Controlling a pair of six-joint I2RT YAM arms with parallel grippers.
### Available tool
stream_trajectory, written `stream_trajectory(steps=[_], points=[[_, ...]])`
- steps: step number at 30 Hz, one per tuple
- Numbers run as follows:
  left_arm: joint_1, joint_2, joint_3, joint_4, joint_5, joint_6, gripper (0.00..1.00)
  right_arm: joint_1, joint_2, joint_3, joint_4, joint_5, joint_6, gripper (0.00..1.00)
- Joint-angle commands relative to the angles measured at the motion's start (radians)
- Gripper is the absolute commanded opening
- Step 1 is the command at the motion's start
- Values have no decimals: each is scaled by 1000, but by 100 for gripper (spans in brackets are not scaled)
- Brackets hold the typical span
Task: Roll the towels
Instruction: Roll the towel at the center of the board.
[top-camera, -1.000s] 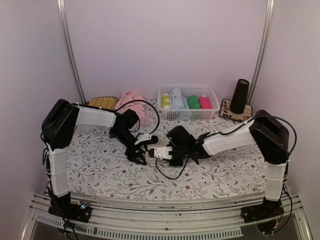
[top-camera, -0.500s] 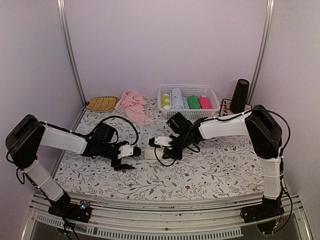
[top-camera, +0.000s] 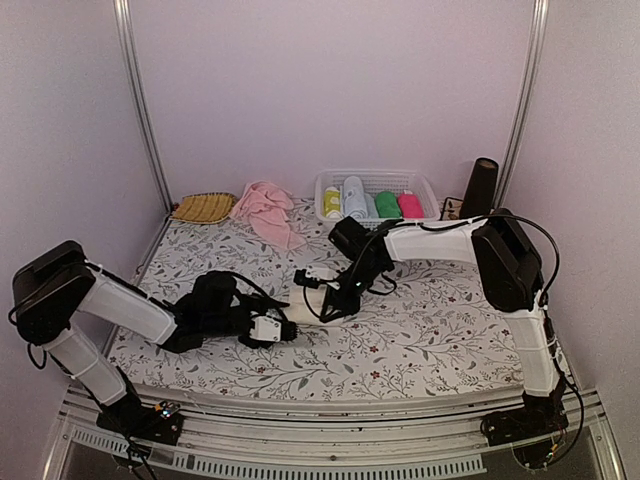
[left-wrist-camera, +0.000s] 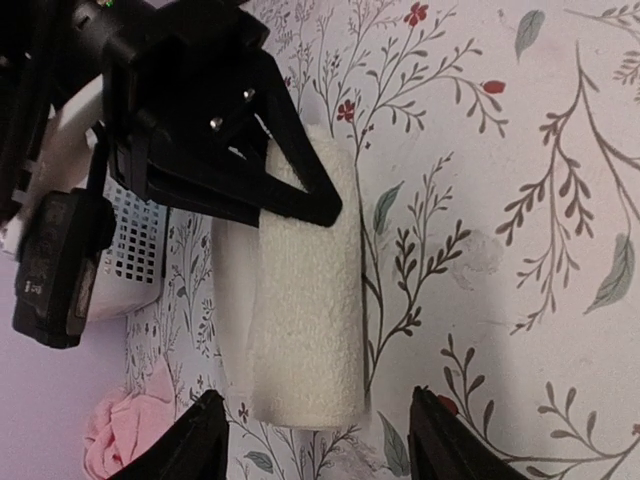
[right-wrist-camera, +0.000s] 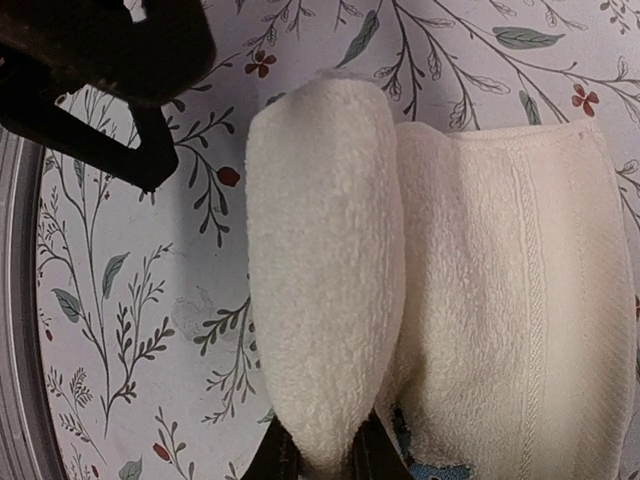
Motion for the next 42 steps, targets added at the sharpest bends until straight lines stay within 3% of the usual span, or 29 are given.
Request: stream_trajectory(steps=[1, 8, 21, 29, 33, 36, 42], points=[[-55, 6, -4, 84, -60, 38, 62, -8, 51, -5, -107, -37, 28, 13], [-97, 111, 57, 36, -148, 56, 61, -16, 64, 11, -112, -41, 31, 13], [-110, 232, 122, 93, -283, 54, 61, -18, 75, 16, -114, -51, 24, 13], [-111, 302, 172, 4, -324, 49, 25, -19, 76, 14, -108, -56, 15, 13], [-111, 333, 206, -48, -348, 30, 0, -18, 74, 6, -104, -53, 10, 14], [-111, 321, 226, -125, -323, 12, 0, -22, 52, -12, -87, -50, 9, 21], [-85, 275, 332, -453, -149, -88, 0, -36, -159, -166, 52, 19, 10, 55]])
